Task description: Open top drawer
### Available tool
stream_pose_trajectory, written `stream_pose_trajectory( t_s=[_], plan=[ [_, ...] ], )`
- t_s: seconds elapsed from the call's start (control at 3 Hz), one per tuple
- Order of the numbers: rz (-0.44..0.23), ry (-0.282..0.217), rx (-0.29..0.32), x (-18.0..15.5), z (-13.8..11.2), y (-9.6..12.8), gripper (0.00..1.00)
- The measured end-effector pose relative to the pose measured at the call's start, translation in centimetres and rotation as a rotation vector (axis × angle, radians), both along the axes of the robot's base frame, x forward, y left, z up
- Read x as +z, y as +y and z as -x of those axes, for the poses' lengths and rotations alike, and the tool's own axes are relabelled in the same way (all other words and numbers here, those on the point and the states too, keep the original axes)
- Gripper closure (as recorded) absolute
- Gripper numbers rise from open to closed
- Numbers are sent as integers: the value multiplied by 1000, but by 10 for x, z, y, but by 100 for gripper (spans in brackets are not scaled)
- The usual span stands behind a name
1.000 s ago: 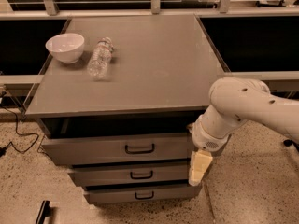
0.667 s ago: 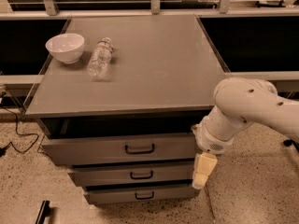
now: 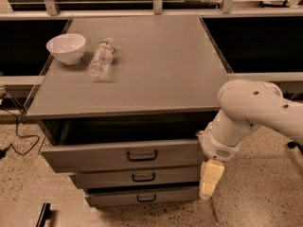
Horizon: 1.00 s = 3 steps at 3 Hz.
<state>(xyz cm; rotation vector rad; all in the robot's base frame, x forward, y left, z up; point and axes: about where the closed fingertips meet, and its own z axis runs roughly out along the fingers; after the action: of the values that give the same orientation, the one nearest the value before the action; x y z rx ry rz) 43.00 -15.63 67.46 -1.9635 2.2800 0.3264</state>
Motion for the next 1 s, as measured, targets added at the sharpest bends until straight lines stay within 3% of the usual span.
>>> stream_pose_trajectory(
  t_s=[0.33,1.0],
  plan=[
    [0,0,0,3,0,0,0],
    [4,61,4,5,18,-2,0]
  ],
)
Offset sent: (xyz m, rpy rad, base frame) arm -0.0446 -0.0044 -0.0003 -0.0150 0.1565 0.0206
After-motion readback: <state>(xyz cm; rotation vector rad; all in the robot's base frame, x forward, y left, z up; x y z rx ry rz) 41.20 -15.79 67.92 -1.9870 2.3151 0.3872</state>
